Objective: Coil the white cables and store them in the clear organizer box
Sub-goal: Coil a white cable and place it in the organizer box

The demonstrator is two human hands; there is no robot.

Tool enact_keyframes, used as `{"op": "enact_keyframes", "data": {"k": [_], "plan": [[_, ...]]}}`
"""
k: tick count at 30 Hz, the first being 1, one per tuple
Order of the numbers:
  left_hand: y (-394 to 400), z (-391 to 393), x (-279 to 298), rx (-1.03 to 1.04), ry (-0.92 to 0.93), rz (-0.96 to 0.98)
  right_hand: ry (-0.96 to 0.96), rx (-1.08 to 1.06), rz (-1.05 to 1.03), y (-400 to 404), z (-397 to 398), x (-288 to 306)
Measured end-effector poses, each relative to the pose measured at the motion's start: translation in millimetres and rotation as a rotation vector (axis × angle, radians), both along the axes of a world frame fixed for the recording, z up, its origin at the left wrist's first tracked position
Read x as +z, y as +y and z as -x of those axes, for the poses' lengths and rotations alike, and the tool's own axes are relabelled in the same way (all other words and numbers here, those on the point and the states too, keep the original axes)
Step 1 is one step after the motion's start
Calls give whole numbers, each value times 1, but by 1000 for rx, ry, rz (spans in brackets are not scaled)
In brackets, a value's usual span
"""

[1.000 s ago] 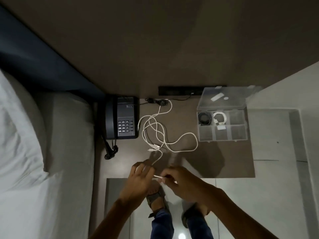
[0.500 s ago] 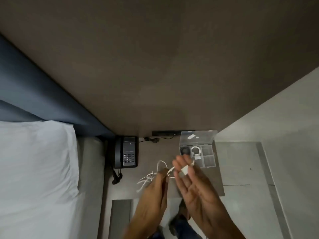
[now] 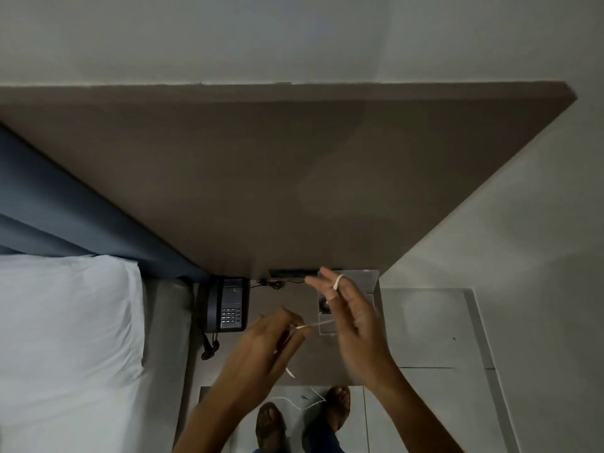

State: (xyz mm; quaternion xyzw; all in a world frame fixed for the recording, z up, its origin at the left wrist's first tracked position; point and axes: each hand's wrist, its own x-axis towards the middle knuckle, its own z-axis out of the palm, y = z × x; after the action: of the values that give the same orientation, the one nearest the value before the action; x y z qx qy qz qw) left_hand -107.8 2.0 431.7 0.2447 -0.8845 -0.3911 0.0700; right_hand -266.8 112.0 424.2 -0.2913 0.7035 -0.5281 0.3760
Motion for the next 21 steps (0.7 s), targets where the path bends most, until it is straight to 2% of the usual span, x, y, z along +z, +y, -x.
{"op": "enact_keyframes", "data": {"k": [3,5,10,14,17,21], "plan": [[-9,13,23,-23,60,72,63,229,-89,8,8,6],[-17,21,38,-29,113,104,6,301,-102,12,13,15],[-31,33,59,-6,215,-13,-474,416,-46,11,31,40],[-43,45,75,33,299,-153,-1032,312,210,11,27,60],[-50,50,84,45,314,-195,-1351,137,470,2,22,84],[-42,41,81,-62,190,-192,-1380,-158,674,-8,22,110]]}}
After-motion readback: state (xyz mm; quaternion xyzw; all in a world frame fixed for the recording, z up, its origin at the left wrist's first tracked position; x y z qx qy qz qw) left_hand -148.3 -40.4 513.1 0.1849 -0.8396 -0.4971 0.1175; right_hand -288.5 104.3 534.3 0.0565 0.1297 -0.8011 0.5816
